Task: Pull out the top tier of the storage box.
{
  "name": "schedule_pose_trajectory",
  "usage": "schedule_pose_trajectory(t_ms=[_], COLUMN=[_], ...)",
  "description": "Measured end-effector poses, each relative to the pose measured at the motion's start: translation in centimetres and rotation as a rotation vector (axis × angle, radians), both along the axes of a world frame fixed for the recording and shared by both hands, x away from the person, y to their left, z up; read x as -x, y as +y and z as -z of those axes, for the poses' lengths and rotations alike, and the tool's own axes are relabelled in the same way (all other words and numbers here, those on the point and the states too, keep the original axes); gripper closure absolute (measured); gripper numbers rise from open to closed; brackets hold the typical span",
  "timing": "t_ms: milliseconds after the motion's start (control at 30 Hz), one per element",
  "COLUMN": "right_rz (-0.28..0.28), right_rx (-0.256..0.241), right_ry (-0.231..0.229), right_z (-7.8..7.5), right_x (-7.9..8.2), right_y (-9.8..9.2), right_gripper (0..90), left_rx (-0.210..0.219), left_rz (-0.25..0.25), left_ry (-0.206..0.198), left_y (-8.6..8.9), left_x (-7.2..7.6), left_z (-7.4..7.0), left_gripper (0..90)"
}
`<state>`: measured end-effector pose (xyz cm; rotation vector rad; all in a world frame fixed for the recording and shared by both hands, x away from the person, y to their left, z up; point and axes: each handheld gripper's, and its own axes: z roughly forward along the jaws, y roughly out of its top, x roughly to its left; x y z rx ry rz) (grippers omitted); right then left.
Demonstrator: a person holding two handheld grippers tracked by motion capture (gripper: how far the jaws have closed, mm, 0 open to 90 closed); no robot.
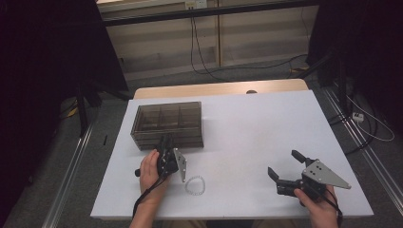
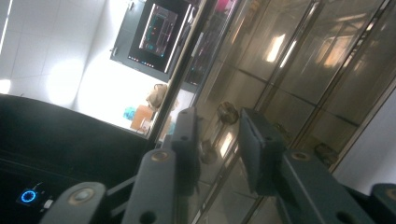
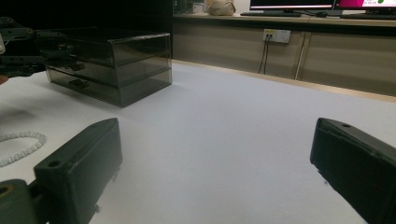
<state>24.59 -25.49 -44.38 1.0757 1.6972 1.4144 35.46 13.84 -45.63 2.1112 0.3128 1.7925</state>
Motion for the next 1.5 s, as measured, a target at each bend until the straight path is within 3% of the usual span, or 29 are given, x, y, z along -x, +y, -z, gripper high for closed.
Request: schedule_pose_trajectory(t_ms=[167,233,300,400,433,600,1200,1500], right_rz=[0.002,0.002,0.004,0.004,0.004,0.005,0.000,0.001], right_rx=[0.000,-0.001,0.000,0.001,0.001,0.003,0.002,-0.001], right_ry=[-0.001,-0.001,0.000,0.001,0.001,-0.002,-0.003,-0.003], right_z=[0.0,0.0,0.0,0.0,0.0,-0.1,-0.1,-0.1], right_x=[0.0,0.0,0.0,0.0,0.0,0.0,0.0,0.0], right_y=[-0.1,-0.1,-0.1,-0.1,-0.1,-0.1,-0.1,0.0], right_gripper=[1.6,1.6,1.6,1.6,1.6,1.6,1.6,1.6], left_rx=[-0.010,-0.035,-0.006,-0.031,-0.002,0.044,0.039,0.034], left_rz=[0.007,0.001,0.016,0.010,0.026,0.046,0.057,0.058], left_ry=[0.000,0.002,-0.003,0.003,-0.005,0.008,0.039,0.032], left_y=[-0.1,-0.1,-0.2,-0.2,-0.2,-0.3,-0.1,0.0], left_x=[-0.1,-0.1,-0.3,-0.3,-0.3,-0.2,0.2,0.8], left_z=[0.2,0.1,0.3,0.1,0.3,0.0,-0.5,-0.6], left_gripper=[77.2,78.4,78.7,79.3,79.3,81.7,81.8,81.7])
